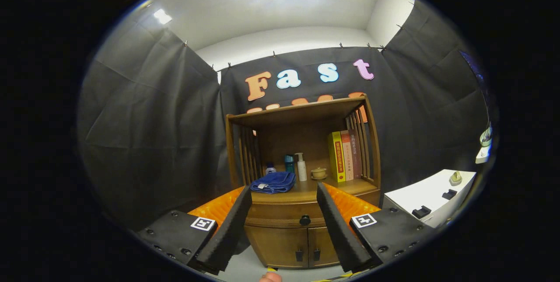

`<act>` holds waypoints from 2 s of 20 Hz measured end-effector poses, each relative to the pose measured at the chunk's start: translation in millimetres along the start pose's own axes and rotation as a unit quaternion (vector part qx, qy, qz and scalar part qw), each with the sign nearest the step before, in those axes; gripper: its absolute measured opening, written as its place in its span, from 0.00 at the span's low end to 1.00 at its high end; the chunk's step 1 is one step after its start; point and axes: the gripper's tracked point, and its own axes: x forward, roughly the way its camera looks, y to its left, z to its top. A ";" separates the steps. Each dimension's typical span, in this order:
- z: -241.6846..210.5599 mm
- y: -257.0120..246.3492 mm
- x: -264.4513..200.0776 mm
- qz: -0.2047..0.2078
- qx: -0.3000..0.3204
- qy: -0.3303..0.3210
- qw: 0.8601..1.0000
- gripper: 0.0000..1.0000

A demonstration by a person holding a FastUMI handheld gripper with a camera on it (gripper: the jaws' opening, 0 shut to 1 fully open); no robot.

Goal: Pull open the drawer, take out the items inside it, and place them on the countertop above the cabinet.

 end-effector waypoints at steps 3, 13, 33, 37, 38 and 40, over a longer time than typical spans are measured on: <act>-0.8 -12.3 27.6 -0.014 -0.012 -0.006 1.000 0.98; -90.9 -60.6 147.3 -0.057 -0.019 -0.012 0.998 0.98; -280.7 -91.8 250.4 -0.080 -0.015 0.076 0.994 0.98; -278.7 -89.7 261.2 -0.089 -0.040 0.079 0.992 0.84; -280.9 -85.9 259.5 -0.086 -0.037 0.080 0.992 0.78; -285.2 -76.7 261.6 -0.081 -0.038 0.084 0.993 0.67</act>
